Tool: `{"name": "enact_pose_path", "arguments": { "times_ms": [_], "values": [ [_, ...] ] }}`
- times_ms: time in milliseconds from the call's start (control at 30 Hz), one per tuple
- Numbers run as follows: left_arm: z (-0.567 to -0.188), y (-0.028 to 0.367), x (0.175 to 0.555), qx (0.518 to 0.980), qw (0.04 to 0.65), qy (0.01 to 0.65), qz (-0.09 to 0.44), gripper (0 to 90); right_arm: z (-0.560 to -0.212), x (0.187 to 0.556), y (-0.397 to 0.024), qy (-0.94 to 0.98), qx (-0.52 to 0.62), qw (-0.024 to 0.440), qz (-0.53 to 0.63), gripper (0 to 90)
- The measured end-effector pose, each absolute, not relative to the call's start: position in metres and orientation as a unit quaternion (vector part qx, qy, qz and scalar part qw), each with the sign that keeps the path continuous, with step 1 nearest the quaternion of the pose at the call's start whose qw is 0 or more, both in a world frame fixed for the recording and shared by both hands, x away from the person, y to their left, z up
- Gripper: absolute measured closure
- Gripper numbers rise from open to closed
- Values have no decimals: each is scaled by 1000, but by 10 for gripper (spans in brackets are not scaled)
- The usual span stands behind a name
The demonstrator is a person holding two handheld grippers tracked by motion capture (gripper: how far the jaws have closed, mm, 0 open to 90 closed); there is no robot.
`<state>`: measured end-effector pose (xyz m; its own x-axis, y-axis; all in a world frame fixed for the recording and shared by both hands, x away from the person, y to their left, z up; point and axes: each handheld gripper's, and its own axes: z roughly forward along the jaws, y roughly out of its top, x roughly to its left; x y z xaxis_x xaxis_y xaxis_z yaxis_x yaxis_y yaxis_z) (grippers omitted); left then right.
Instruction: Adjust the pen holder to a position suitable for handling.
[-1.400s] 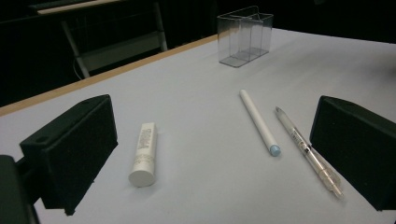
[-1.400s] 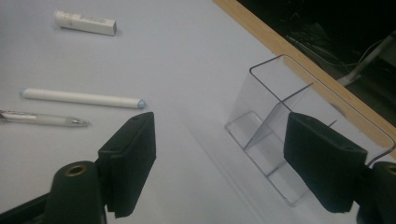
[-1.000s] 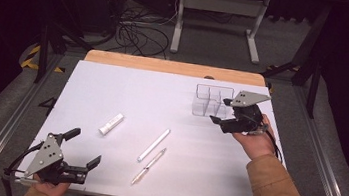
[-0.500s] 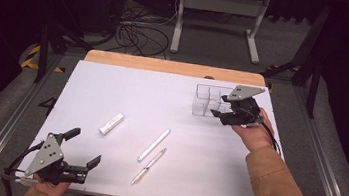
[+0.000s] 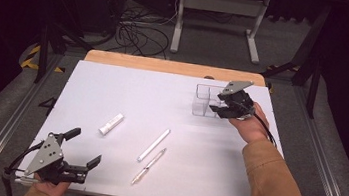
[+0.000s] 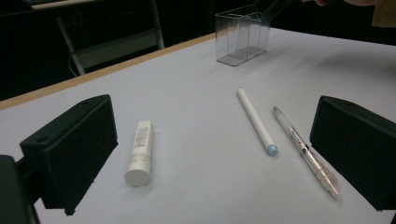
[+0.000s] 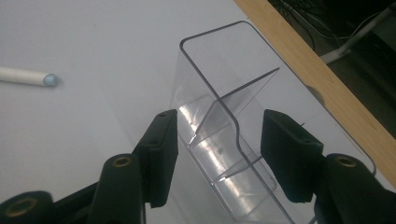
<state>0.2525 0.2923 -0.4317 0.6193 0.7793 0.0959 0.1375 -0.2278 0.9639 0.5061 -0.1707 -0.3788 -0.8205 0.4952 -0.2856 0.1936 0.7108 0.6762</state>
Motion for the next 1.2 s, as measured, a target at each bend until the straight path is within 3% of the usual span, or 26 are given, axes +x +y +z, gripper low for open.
{"name": "enact_pose_path", "arguments": {
  "times_ms": [1200],
  "values": [
    [-434,288,254,730,531,313,295,16,-409,531,-144,924,170,221,261,599]
  ]
}}
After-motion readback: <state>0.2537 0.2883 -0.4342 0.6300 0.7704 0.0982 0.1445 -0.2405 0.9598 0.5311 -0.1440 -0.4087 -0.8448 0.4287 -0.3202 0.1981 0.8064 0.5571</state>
